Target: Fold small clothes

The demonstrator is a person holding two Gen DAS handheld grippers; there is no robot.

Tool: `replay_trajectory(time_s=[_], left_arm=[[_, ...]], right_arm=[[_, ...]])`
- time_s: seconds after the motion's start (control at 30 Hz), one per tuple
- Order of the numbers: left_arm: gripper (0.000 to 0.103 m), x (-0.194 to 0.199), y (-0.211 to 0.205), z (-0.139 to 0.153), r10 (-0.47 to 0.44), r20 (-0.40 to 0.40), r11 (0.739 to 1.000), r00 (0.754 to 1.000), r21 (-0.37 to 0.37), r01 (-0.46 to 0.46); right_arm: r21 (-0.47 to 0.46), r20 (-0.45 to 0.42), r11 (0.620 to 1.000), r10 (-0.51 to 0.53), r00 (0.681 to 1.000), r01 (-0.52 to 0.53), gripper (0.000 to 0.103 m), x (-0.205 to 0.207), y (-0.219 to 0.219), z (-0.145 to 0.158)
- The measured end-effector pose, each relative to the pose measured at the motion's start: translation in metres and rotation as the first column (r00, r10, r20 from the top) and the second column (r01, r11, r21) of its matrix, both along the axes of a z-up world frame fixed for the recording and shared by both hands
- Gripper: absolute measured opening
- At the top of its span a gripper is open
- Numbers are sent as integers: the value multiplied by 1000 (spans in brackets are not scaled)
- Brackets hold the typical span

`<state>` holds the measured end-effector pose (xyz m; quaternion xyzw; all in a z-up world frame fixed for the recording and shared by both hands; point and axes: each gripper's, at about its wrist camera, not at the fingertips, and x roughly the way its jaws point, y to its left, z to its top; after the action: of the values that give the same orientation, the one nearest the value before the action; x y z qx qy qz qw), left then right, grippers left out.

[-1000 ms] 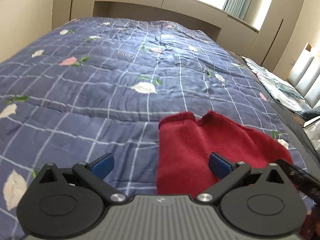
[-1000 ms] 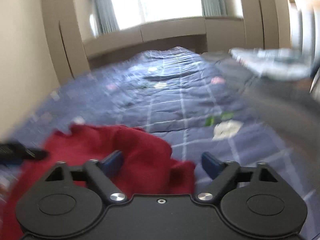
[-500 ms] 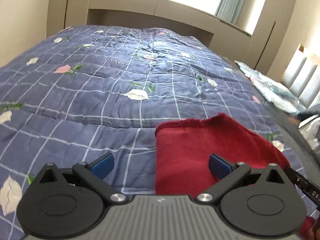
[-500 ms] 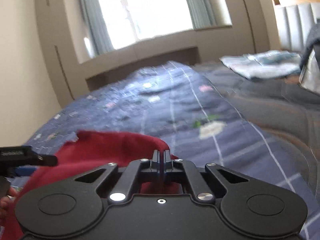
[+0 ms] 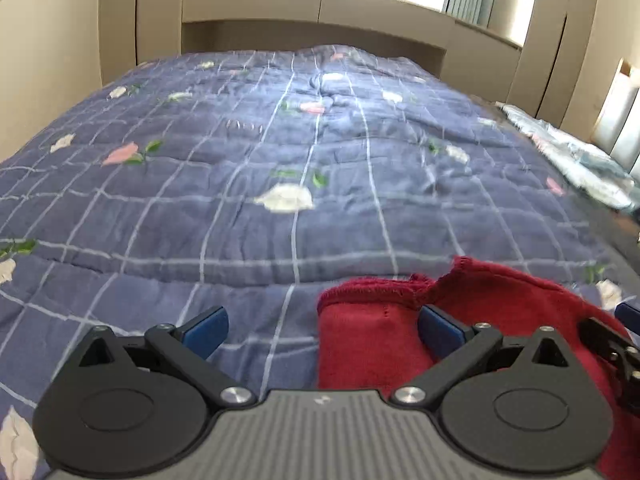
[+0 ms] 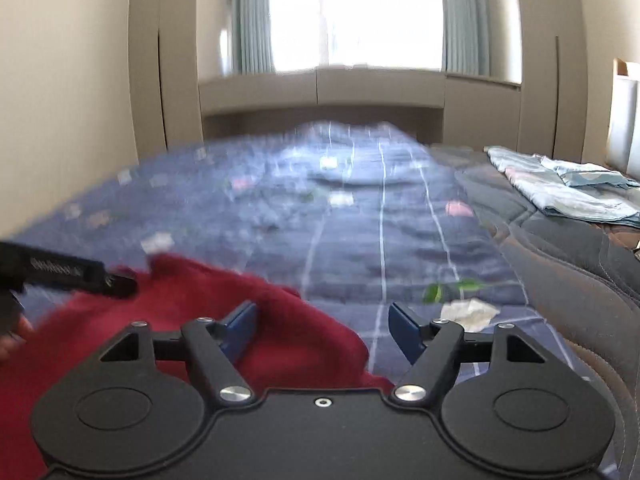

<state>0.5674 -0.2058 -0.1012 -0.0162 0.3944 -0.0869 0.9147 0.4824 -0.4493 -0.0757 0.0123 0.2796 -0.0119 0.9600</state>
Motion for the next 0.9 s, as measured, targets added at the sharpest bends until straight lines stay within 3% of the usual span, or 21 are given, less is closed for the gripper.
replay_trajectory(time_s=[0.1, 0.17, 0.33, 0.47, 0.5, 0.67, 0.73, 0.8, 0.9], left_arm=[[103, 2, 7, -7, 2, -11, 999, 1000, -46, -3], [103, 2, 13, -7, 5, -26, 996, 1000, -83, -8], [103, -24, 21, 13, 32, 19, 996, 999, -83, -30], [103, -63, 24, 27, -63, 39, 993, 997, -101, 67], [103, -72, 23, 27, -82, 35, 992, 996, -97, 85], [102, -115, 27, 16, -85, 43, 993, 995, -77, 88], [102, -127, 33, 9, -73, 34, 991, 997, -108, 76], [102, -137, 42, 4, -47, 16, 985, 999, -165, 49], [102, -147, 55, -2, -11, -13, 969, 1000, -247, 7]], right_arm=[[66, -26, 992, -103, 994, 105, 74, -2, -20, -12], [107, -40, 987, -116, 992, 119, 74, -4, -28, -13], [30, -7, 991, -130, 992, 130, 75, -24, -19, 4], [84, 56, 992, -104, 993, 99, 94, -64, -10, 31], [88, 58, 993, -86, 995, 80, 95, -73, -6, 34], [48, -36, 991, -125, 992, 126, 93, -104, 4, 19], [66, -59, 984, -160, 985, 164, 94, -115, -2, 6], [153, -66, 964, -209, 976, 217, 98, -127, -16, 3], [180, -84, 947, -253, 964, 265, 101, -134, -22, -1]])
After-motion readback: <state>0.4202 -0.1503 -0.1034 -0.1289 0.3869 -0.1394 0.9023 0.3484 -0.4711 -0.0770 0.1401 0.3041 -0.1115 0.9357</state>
